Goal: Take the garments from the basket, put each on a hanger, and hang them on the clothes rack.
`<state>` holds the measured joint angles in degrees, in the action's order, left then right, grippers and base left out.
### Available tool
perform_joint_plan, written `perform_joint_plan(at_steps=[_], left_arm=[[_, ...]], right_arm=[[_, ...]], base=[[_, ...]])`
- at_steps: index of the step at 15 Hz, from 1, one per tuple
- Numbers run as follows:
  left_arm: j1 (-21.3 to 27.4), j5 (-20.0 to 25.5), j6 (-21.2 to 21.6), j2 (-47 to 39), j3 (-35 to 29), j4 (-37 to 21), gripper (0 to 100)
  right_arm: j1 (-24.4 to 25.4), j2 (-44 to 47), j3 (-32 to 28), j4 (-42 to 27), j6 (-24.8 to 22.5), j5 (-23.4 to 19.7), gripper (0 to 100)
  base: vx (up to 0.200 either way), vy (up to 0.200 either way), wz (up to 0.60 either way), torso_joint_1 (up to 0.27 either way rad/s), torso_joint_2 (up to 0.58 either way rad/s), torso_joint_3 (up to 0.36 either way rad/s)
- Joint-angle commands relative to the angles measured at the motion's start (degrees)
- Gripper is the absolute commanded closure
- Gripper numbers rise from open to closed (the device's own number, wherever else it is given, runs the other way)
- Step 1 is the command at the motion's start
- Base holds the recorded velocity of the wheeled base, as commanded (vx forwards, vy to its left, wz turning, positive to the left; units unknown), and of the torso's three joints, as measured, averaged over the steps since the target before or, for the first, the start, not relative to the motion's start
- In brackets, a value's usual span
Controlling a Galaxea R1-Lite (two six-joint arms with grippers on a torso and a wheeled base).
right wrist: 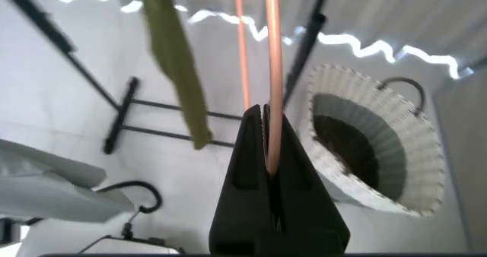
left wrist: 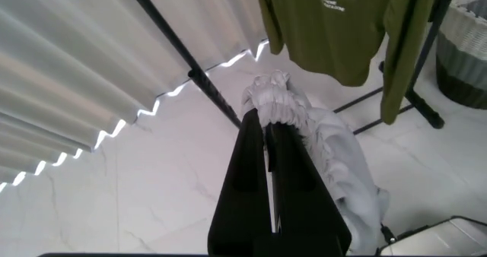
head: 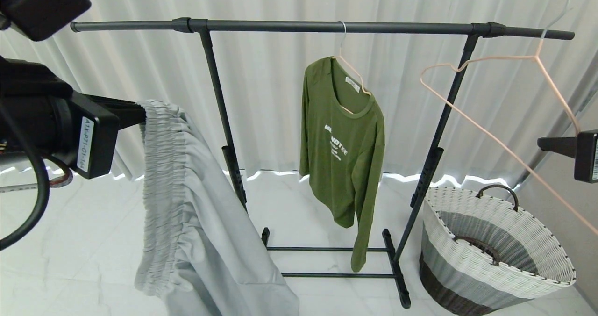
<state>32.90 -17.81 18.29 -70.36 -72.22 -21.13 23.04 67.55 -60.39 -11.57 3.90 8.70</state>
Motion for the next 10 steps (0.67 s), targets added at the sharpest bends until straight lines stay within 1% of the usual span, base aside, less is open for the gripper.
perform_joint_plan(at_steps=[1, 2, 3, 4, 5, 6, 7, 10], left_arm=[[0.8, 0.0, 0.0, -0.2, 0.1, -0.1, 100], [1.2, -0.1, 0.0, -0.5, 0.7, -0.1, 100], [1.1, -0.2, 0.1, -0.7, 0.8, -0.1, 100], [1.1, -1.3, 0.2, -1.6, 0.5, -0.1, 100], [1.1, -3.5, 0.3, -2.5, 0.0, -0.1, 100], [1.1, -4.5, 0.3, -2.9, -0.3, -0.1, 100], [1.1, -8.2, 0.0, -4.8, -2.2, -0.1, 100], [1.1, -9.0, -0.5, -8.2, -5.6, -0.1, 100]], right_arm=[[3.9, -1.1, -0.1, 0.1, 0.1, -0.1, 100], [7.5, -2.1, 0.2, 0.1, 0.3, -0.1, 100], [9.3, -2.5, 0.5, 0.1, 0.3, -0.2, 100], [14.0, -3.6, 1.5, 0.1, 0.3, -0.2, 100], [17.4, -4.2, 2.6, 0.1, 0.3, -0.1, 100], [19.0, -4.5, 3.1, 0.2, 0.3, -0.1, 100], [24.3, -5.7, 5.2, 0.8, 0.3, -0.3, 100], [32.6, -7.3, 9.4, 0.8, 1.1, -3.3, 100]], base=[[0.000, 0.000, 0.00, 0.000, 0.00, 0.000], [0.000, 0.000, 0.00, 0.000, 0.00, 0.000], [0.000, 0.000, 0.00, 0.000, 0.00, 0.000], [0.000, 0.000, 0.00, 0.000, 0.00, 0.000], [0.000, 0.000, 0.00, 0.000, 0.00, 0.000], [0.000, 0.000, 0.00, 0.000, 0.00, 0.000], [0.000, 0.000, 0.00, 0.000, 0.00, 0.000], [0.000, 0.000, 0.00, 0.000, 0.00, 0.000]])
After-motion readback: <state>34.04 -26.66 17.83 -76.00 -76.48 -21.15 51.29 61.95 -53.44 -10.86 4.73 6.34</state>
